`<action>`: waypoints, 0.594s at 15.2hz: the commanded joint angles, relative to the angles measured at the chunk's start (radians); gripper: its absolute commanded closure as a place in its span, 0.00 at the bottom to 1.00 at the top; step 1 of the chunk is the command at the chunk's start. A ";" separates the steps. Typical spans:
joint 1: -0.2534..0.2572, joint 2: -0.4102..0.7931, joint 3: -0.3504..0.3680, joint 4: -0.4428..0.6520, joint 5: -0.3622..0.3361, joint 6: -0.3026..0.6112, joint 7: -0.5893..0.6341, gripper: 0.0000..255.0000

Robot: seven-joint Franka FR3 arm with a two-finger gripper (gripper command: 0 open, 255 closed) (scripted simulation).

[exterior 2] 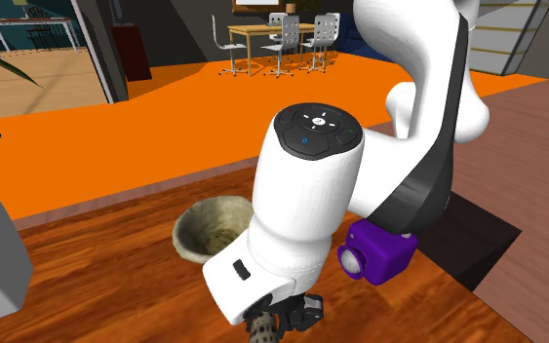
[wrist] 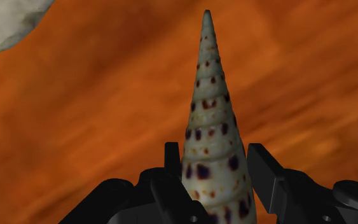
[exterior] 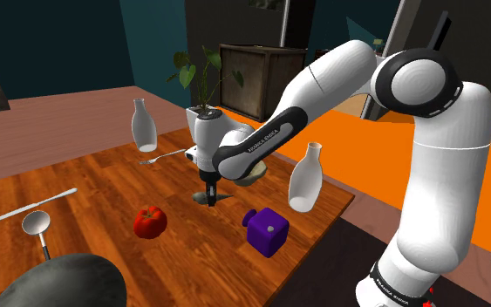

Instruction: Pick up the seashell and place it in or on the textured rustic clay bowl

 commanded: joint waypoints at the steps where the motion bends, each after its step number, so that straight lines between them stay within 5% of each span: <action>1: 0.000 0.000 0.000 0.000 0.000 0.000 0.000 1.00; 9: -0.017 -0.070 0.023 0.026 0.062 -0.084 -0.049 1.00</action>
